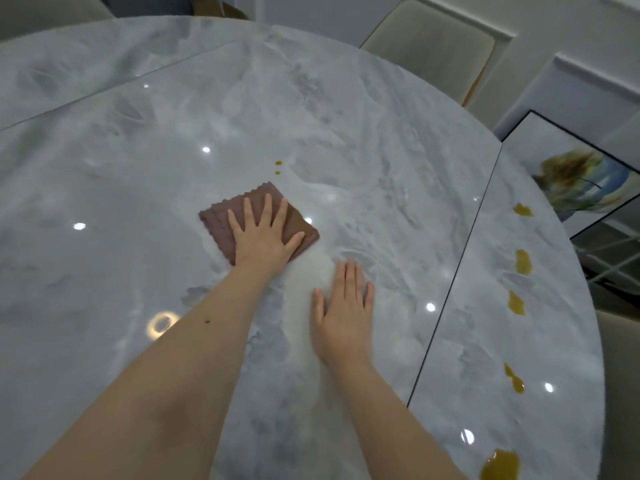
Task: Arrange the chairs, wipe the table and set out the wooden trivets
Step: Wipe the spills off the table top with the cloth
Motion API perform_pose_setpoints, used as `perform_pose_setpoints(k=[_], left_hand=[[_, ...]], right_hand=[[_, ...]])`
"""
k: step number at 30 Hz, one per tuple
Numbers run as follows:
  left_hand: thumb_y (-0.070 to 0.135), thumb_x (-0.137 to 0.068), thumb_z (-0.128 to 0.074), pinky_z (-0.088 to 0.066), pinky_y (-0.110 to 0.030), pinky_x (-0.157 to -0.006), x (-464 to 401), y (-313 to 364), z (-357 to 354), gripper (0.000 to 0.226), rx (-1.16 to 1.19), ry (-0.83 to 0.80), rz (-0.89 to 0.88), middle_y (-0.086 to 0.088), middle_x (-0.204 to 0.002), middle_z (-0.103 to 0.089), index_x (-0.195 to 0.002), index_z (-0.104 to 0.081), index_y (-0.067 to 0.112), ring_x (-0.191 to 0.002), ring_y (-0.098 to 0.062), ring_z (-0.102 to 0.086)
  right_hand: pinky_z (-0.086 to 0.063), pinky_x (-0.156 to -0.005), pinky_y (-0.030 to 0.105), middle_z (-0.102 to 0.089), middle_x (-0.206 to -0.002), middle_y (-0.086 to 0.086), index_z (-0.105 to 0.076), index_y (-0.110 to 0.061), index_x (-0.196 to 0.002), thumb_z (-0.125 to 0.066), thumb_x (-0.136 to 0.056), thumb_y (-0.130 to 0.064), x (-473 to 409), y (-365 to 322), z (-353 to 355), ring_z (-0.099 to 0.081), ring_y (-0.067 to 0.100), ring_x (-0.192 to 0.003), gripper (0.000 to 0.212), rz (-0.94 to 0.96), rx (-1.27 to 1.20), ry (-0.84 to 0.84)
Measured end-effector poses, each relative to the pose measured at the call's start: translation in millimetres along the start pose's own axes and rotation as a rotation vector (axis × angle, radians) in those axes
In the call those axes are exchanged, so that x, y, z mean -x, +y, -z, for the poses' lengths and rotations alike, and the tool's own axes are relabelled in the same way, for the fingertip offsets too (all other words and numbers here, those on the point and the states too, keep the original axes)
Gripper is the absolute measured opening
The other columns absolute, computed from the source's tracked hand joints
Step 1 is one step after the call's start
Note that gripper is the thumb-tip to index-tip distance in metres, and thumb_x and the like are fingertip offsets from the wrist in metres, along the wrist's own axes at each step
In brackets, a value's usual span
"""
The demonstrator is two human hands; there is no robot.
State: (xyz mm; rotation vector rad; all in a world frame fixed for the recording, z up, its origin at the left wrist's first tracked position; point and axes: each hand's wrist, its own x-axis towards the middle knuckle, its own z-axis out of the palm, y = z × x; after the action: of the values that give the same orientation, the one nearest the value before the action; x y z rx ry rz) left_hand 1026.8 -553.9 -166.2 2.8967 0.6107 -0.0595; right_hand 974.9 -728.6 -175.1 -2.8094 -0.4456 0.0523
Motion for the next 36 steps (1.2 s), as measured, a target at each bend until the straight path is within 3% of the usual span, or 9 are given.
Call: perform_pose_setpoints(k=[3, 6, 10, 13, 18, 24, 29, 32, 36], left_hand=[[0.053, -0.097, -0.015, 0.003, -0.055, -0.115, -6, 3, -1, 0.054, -0.072, -0.019, -0.221, 0.009, -0.159, -0.003, -0.149, -0.008, 0.039, -0.147, -0.027, 0.002], [0.053, -0.087, 0.001, -0.002, -0.050, -0.115, 17, 1, -2, 0.067, -0.066, -0.012, -0.445, 0.010, -0.157, -0.016, -0.148, -0.021, 0.036, -0.147, -0.023, -0.010], [0.040, -0.094, -0.025, -0.020, -0.046, -0.112, 68, -12, -12, 0.051, -0.060, 0.052, -0.630, 0.007, -0.147, -0.041, -0.140, -0.045, 0.030, -0.137, -0.023, -0.038], [0.040, -0.094, -0.026, -0.017, -0.040, -0.110, 66, -41, -9, 0.053, -0.038, 0.081, -0.596, 0.004, -0.151, -0.035, -0.144, -0.037, 0.025, -0.137, -0.019, -0.038], [0.047, -0.081, 0.003, -0.005, -0.039, -0.117, 8, -34, -3, 0.079, 0.077, 0.061, -0.257, -0.001, -0.159, -0.010, -0.151, -0.009, 0.014, -0.146, -0.016, -0.014], [0.038, -0.094, -0.007, 0.001, -0.036, -0.117, -3, 27, -7, 0.058, -0.040, -0.042, -0.522, 0.006, -0.159, -0.008, -0.151, -0.011, 0.028, -0.147, -0.014, -0.006], [0.037, -0.091, -0.027, -0.018, -0.037, -0.110, 47, -10, -11, 0.051, -0.026, 0.047, -0.661, 0.002, -0.144, -0.047, -0.137, -0.048, 0.026, -0.132, -0.020, -0.045], [0.037, -0.092, -0.031, -0.022, -0.040, -0.106, 58, -37, -13, 0.050, -0.025, 0.050, -0.597, 0.000, -0.142, -0.049, -0.135, -0.052, 0.024, -0.130, -0.022, -0.048], [0.045, -0.090, -0.018, -0.015, -0.045, -0.114, -2, -56, -5, 0.062, 0.040, 0.059, -0.285, -0.015, -0.151, -0.032, -0.143, -0.040, 0.020, -0.139, -0.032, -0.032]], right_hand=[[0.010, -0.119, 0.033, 0.004, -0.160, 0.007, 0.004, -0.007, -0.151, -0.002, -0.088, -0.051, 0, 0, 0, 0.011, 0.014, -0.147, 0.077, -0.010, -0.023, 0.014], [0.010, -0.118, 0.032, 0.002, -0.160, 0.011, 0.002, -0.003, -0.150, -0.004, -0.089, -0.046, -1, 1, -2, 0.008, 0.017, -0.147, 0.074, -0.026, -0.028, 0.046], [0.014, -0.117, 0.029, 0.002, -0.160, 0.011, 0.002, -0.002, -0.150, -0.002, -0.091, -0.045, 2, 2, -2, 0.007, 0.017, -0.147, 0.073, -0.024, -0.013, 0.045], [0.012, -0.117, 0.030, -0.003, -0.160, 0.011, -0.001, -0.001, -0.150, -0.002, -0.091, -0.045, 2, 0, -3, 0.002, 0.018, -0.148, 0.073, -0.023, -0.010, 0.058], [0.013, -0.117, 0.031, 0.005, -0.160, 0.006, 0.005, -0.007, -0.150, -0.001, -0.091, -0.046, 0, 0, -4, 0.011, 0.013, -0.147, 0.071, -0.035, 0.017, 0.028], [0.013, -0.117, 0.028, 0.007, -0.160, 0.003, 0.007, -0.009, -0.150, 0.000, -0.089, -0.044, 0, 2, -4, 0.013, 0.009, -0.145, 0.070, -0.028, 0.009, 0.029], [0.009, -0.118, 0.029, -0.001, -0.160, 0.005, 0.001, -0.006, -0.149, -0.002, -0.089, -0.042, 0, 1, -6, 0.009, 0.009, -0.145, 0.070, -0.018, 0.002, 0.060], [0.003, -0.117, 0.031, -0.008, -0.158, 0.007, -0.002, -0.004, -0.147, -0.008, -0.092, -0.040, 1, 1, -8, 0.000, 0.012, -0.145, 0.066, -0.016, 0.048, 0.063], [-0.012, -0.113, 0.035, -0.038, -0.149, 0.013, -0.033, 0.001, -0.143, -0.029, -0.093, -0.032, -2, 0, -10, -0.028, 0.020, -0.141, 0.060, -0.027, 0.088, 0.128]])
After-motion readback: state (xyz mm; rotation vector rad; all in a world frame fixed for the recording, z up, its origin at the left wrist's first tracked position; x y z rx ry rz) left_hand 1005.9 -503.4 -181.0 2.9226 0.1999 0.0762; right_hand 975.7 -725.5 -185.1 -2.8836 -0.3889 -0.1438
